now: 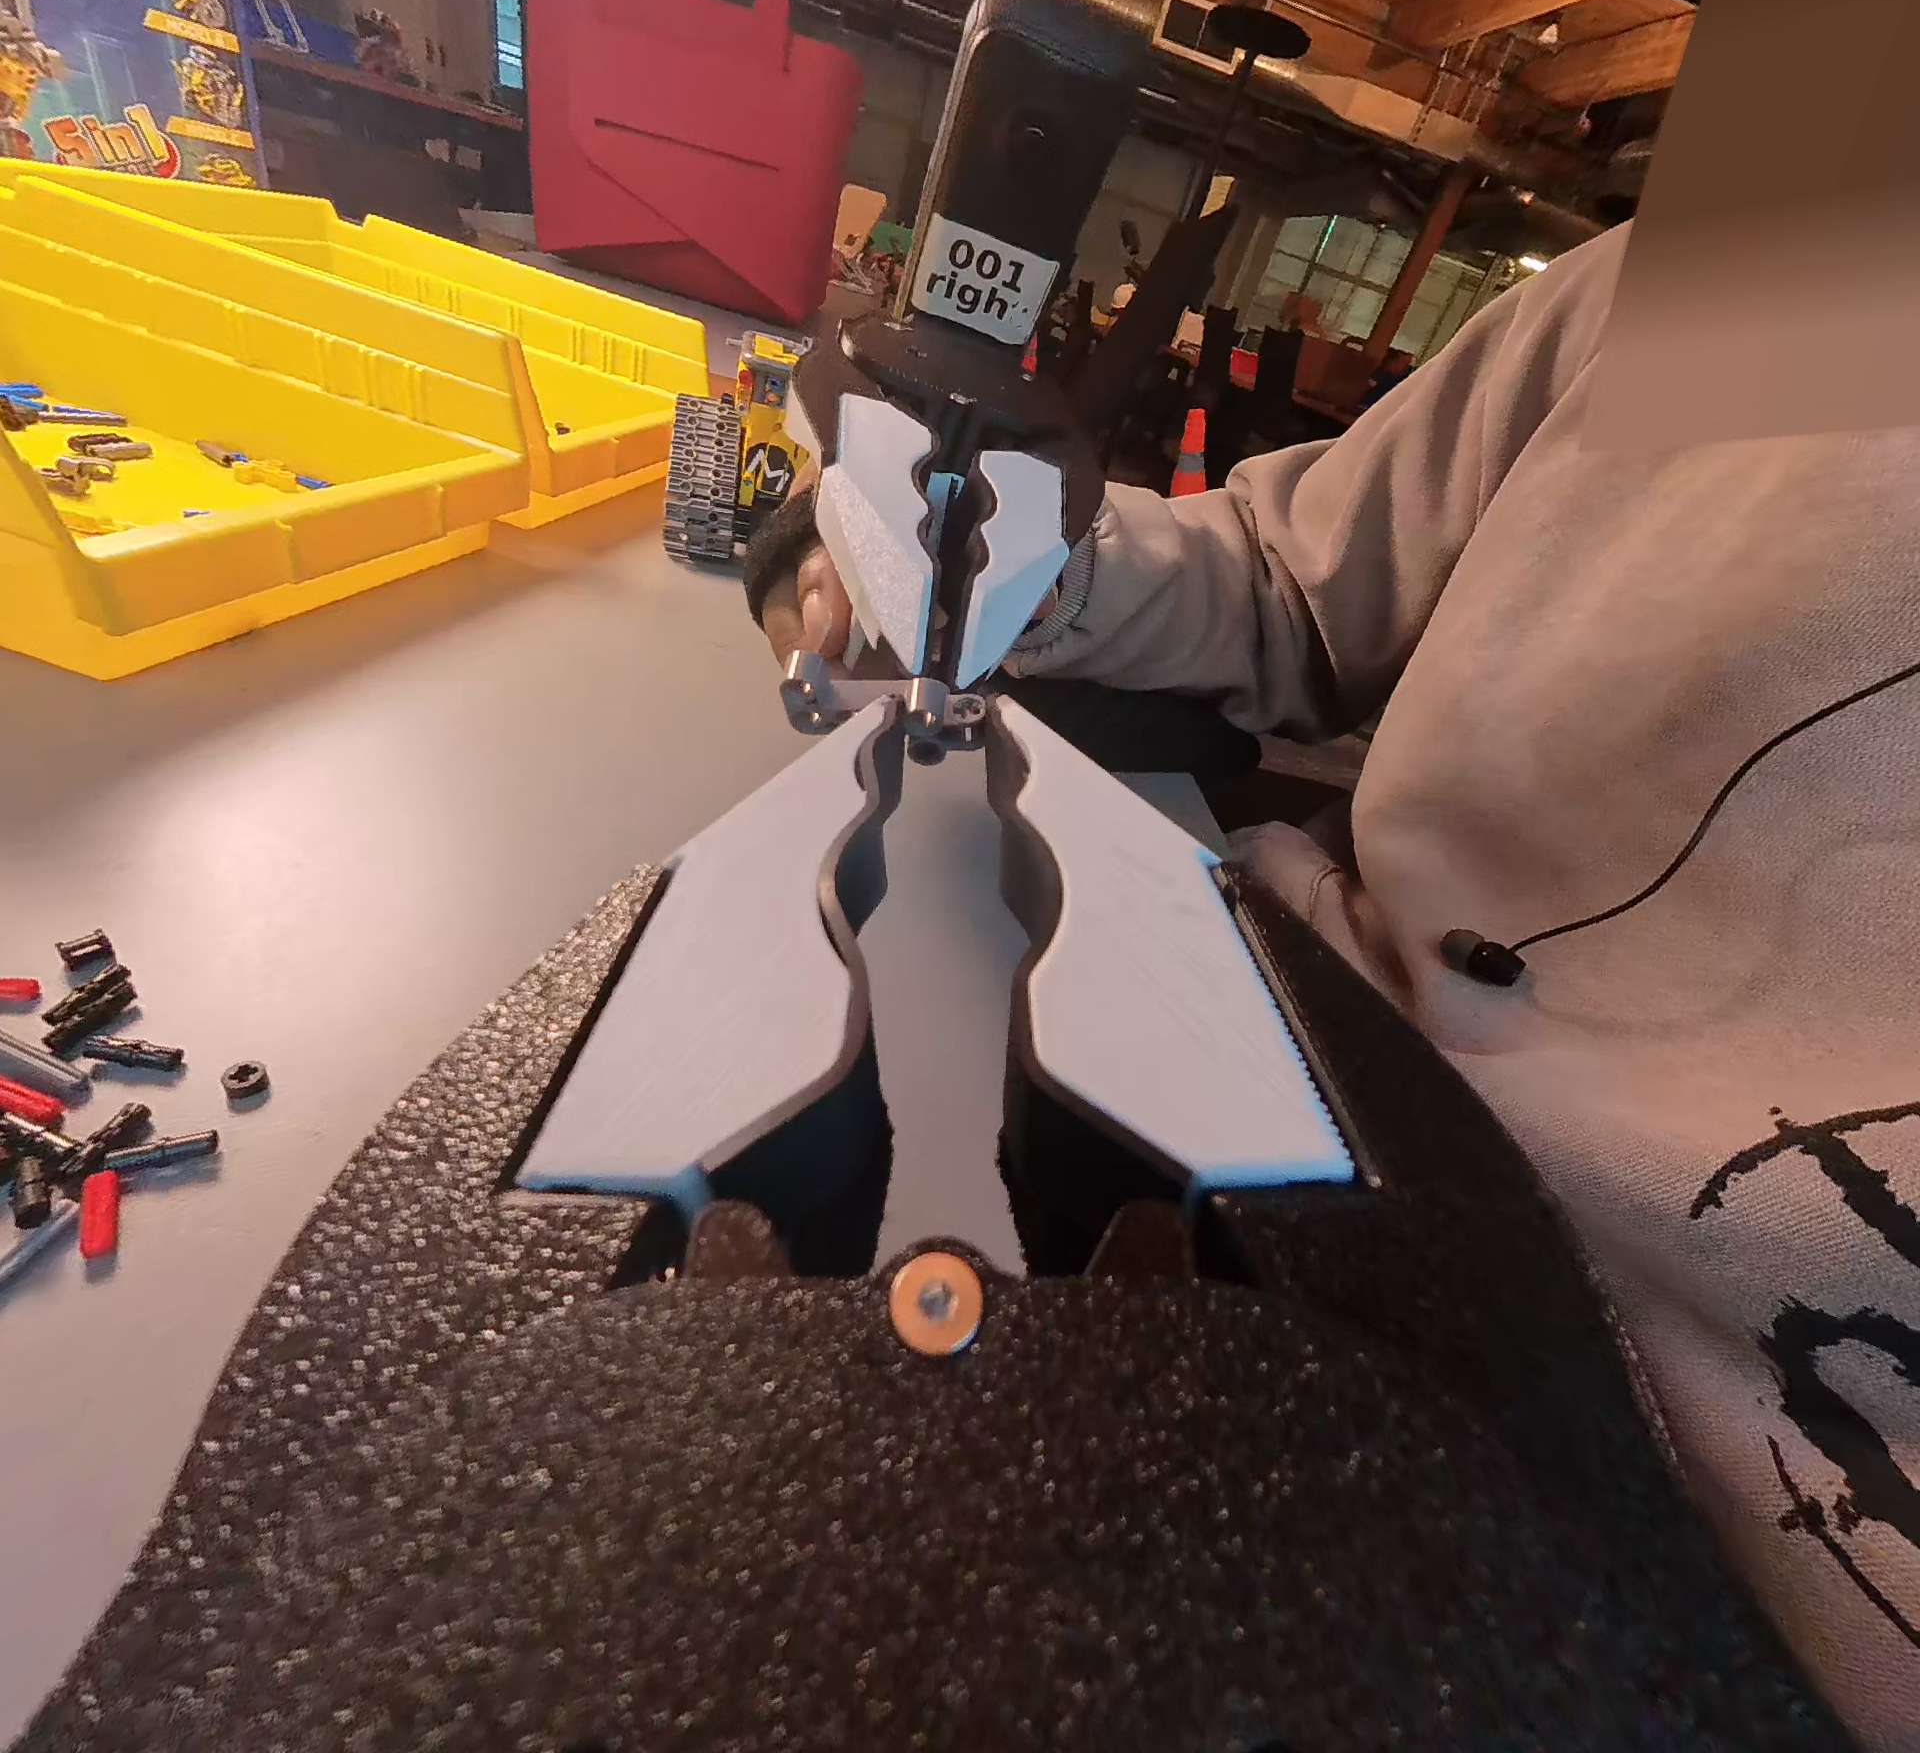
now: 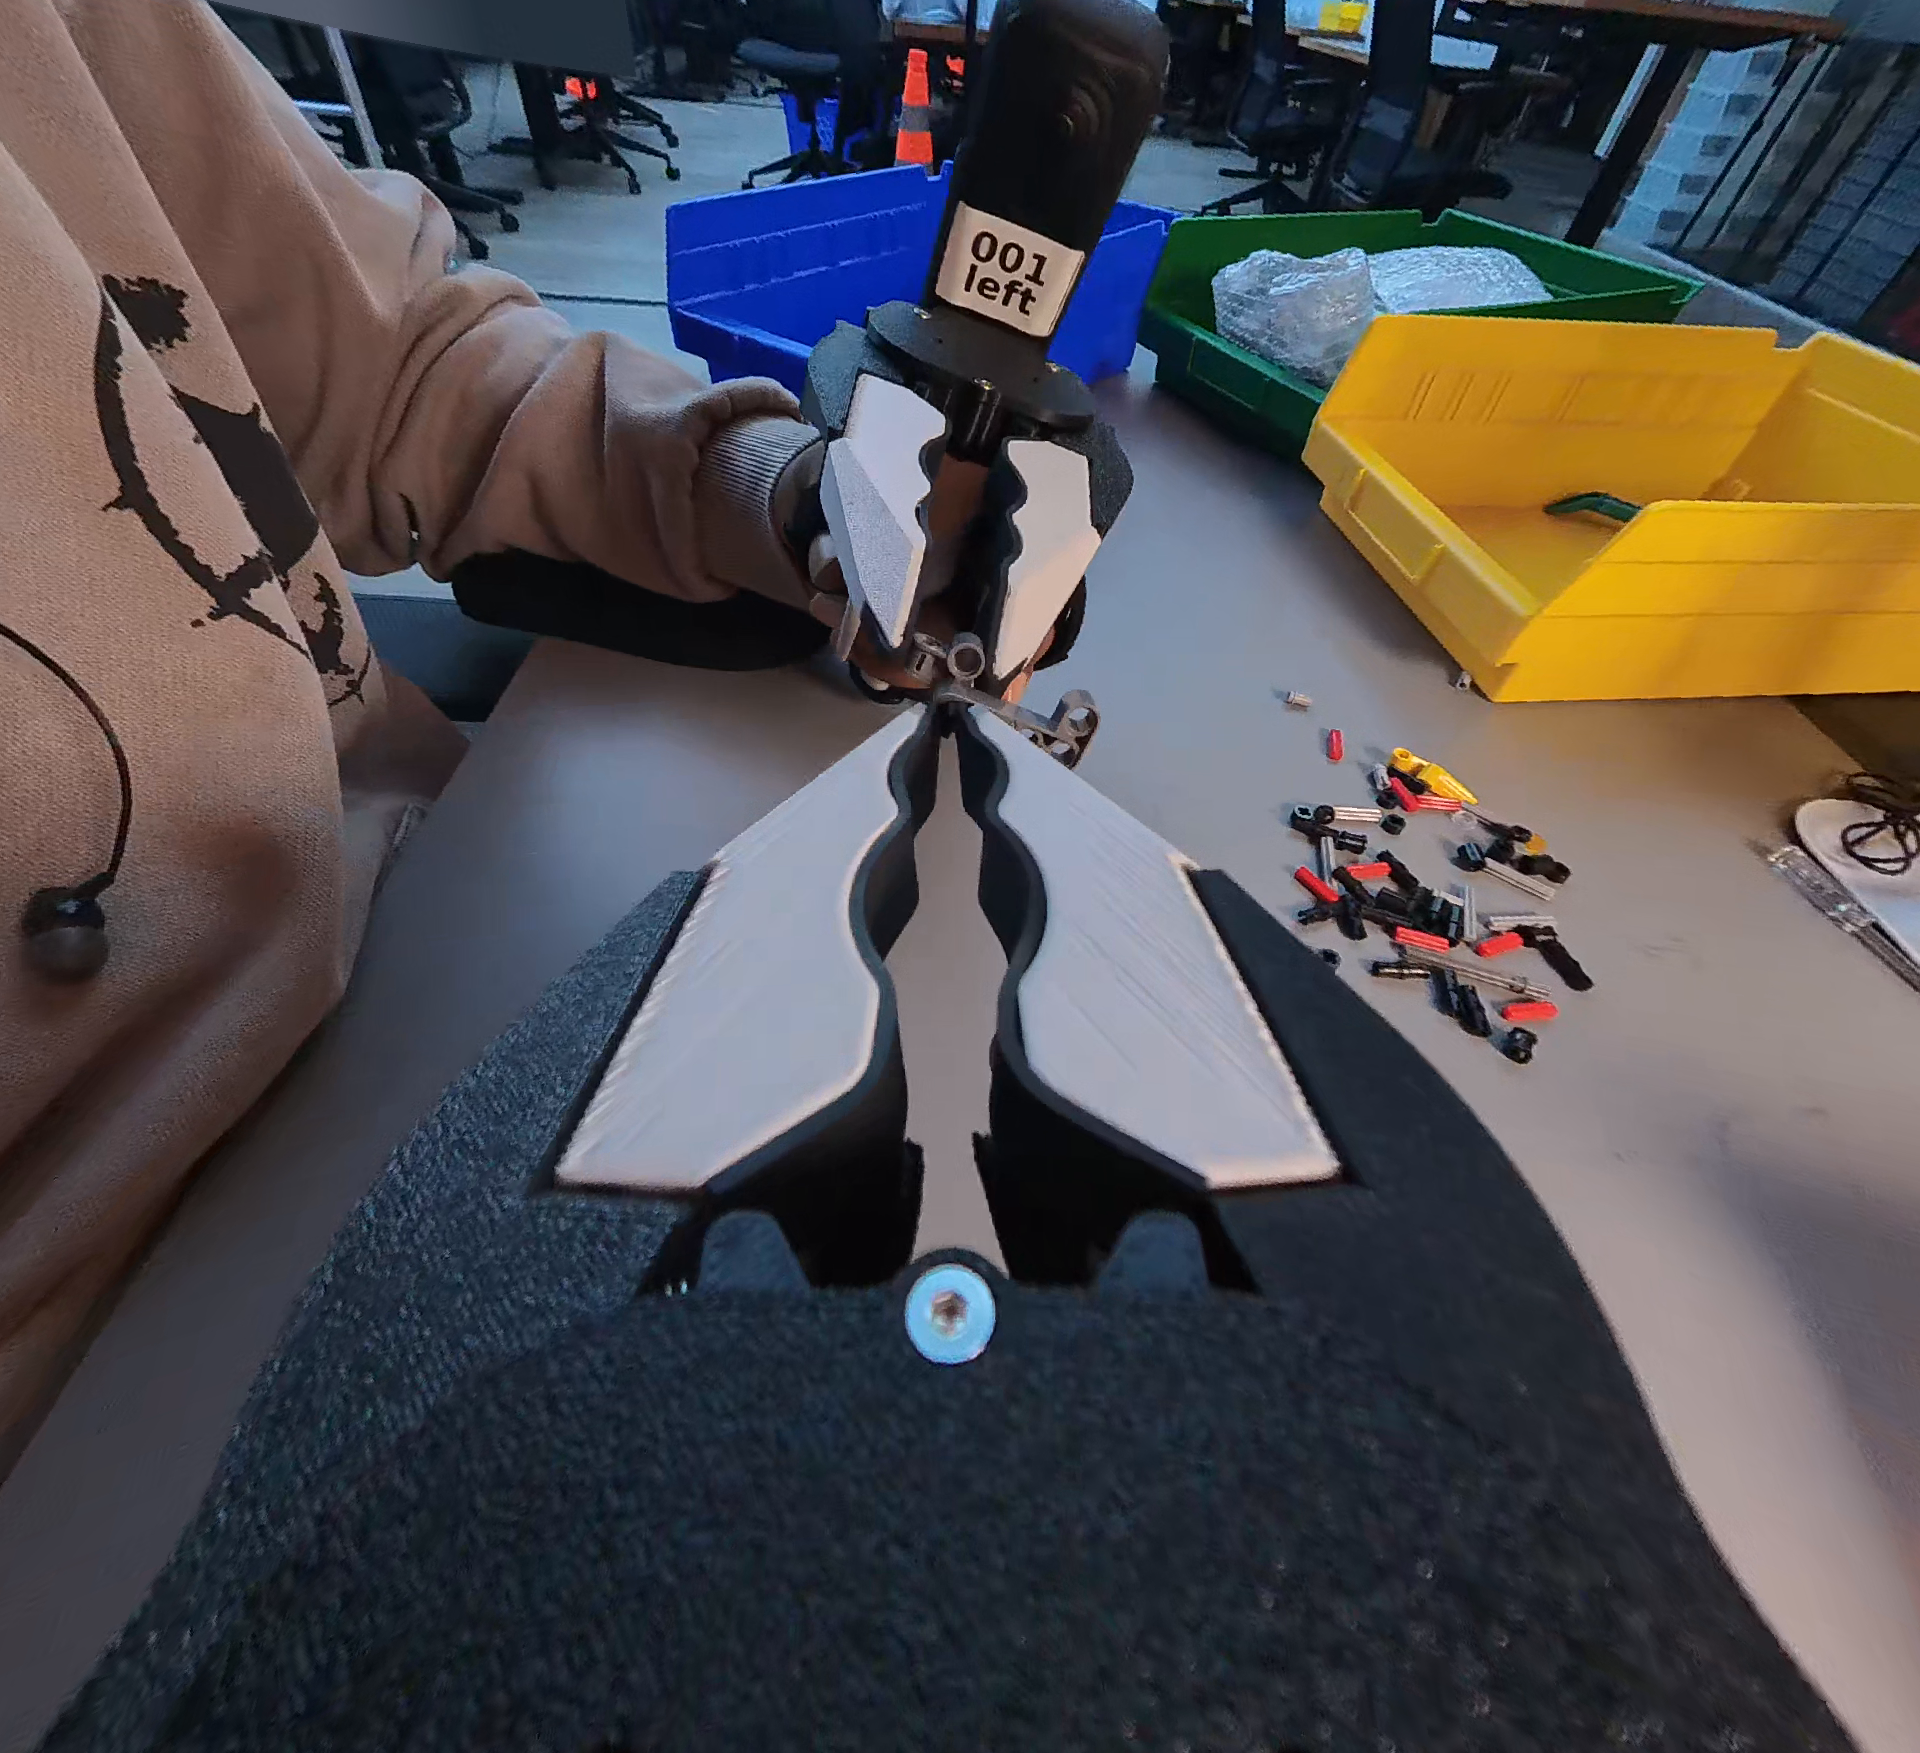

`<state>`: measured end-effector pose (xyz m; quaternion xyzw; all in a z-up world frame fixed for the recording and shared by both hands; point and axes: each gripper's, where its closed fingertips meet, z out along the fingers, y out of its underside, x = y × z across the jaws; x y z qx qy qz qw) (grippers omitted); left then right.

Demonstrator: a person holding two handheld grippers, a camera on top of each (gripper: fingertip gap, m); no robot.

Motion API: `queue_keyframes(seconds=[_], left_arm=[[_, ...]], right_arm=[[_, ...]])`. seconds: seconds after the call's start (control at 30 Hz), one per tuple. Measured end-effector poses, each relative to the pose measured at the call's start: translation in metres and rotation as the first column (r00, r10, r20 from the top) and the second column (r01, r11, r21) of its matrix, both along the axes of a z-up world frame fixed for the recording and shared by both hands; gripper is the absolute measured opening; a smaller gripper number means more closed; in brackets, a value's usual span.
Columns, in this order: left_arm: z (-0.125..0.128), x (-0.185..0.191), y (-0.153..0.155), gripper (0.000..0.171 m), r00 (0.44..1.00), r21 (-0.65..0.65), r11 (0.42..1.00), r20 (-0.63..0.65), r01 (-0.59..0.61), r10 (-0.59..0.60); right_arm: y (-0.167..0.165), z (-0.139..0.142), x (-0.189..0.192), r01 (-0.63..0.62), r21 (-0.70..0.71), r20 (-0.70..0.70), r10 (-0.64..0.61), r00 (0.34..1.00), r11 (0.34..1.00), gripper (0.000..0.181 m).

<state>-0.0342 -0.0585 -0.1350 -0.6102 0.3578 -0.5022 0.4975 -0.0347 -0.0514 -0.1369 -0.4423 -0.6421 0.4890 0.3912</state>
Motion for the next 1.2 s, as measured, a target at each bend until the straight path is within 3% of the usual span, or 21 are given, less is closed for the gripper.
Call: queue_keyframes(seconds=[0.27,0.43,0.6,0.77,0.93,1.13,1.2], left_arm=[[-0.004,0.002,0.002,0.014,0.993,0.072,0.997,-0.109,-0.034,0.042],[-0.01,0.002,0.0,0.014,0.992,0.035,0.999,-0.127,-0.011,0.015],[-0.019,0.002,-0.006,0.015,0.992,-0.059,0.997,-0.116,0.039,-0.046],[-0.026,0.01,-0.009,0.015,0.989,-0.164,0.982,-0.098,0.092,-0.109],[-0.017,0.007,-0.005,0.014,0.992,-0.28,0.952,0.01,0.127,-0.129],[-0.017,0.009,-0.006,0.014,0.989,-0.304,0.942,0.0,0.14,-0.147],[-0.021,-0.005,0.003,0.0,0.997,-0.302,0.951,-0.014,0.071,-0.079]], right_arm=[[0.003,-0.001,0.003,-0.028,-0.028,-0.007,0.028,1.0,0.999,0.0],[0.001,-0.004,0.003,-0.029,0.028,0.002,0.029,1.0,0.999,0.0],[-0.005,-0.019,0.003,-0.016,0.379,0.045,-0.001,0.999,0.925,0.027],[-0.004,-0.033,-0.003,0.011,0.605,0.048,-0.05,0.998,0.796,0.01],[0.0,-0.025,-0.003,0.028,0.631,0.015,-0.049,0.999,0.775,0.006],[-0.002,-0.019,0.006,-0.01,0.604,0.034,-0.012,0.999,0.797,0.004],[0.003,-0.011,0.012,0.006,0.593,0.023,-0.024,0.999,0.806,0.004]])
